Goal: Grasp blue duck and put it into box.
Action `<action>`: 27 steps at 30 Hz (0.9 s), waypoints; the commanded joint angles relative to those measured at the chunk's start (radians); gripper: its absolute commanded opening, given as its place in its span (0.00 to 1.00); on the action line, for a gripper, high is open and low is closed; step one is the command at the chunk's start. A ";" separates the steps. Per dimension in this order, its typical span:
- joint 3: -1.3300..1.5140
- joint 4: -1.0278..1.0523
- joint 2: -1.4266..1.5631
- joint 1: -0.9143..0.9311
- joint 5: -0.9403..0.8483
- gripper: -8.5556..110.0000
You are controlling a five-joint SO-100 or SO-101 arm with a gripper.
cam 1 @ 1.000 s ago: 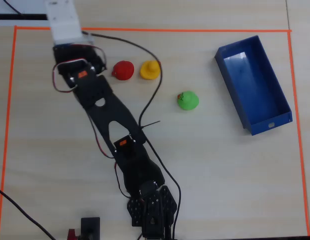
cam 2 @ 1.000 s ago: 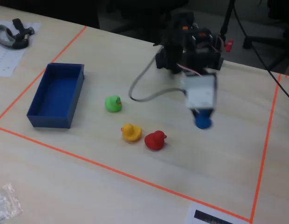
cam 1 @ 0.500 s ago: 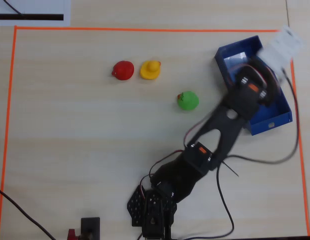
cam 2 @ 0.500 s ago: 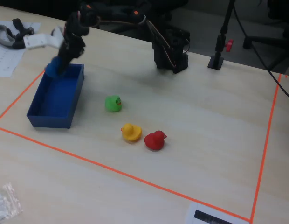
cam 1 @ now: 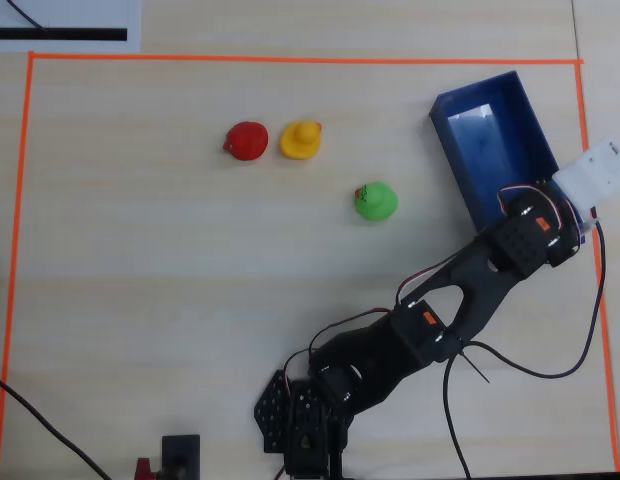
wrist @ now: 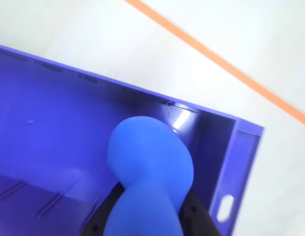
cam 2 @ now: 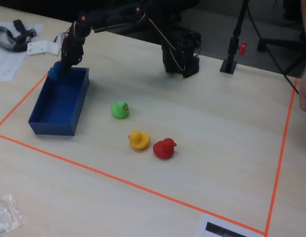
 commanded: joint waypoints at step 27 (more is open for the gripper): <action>0.730 0.132 0.968 -0.322 0.086 0.07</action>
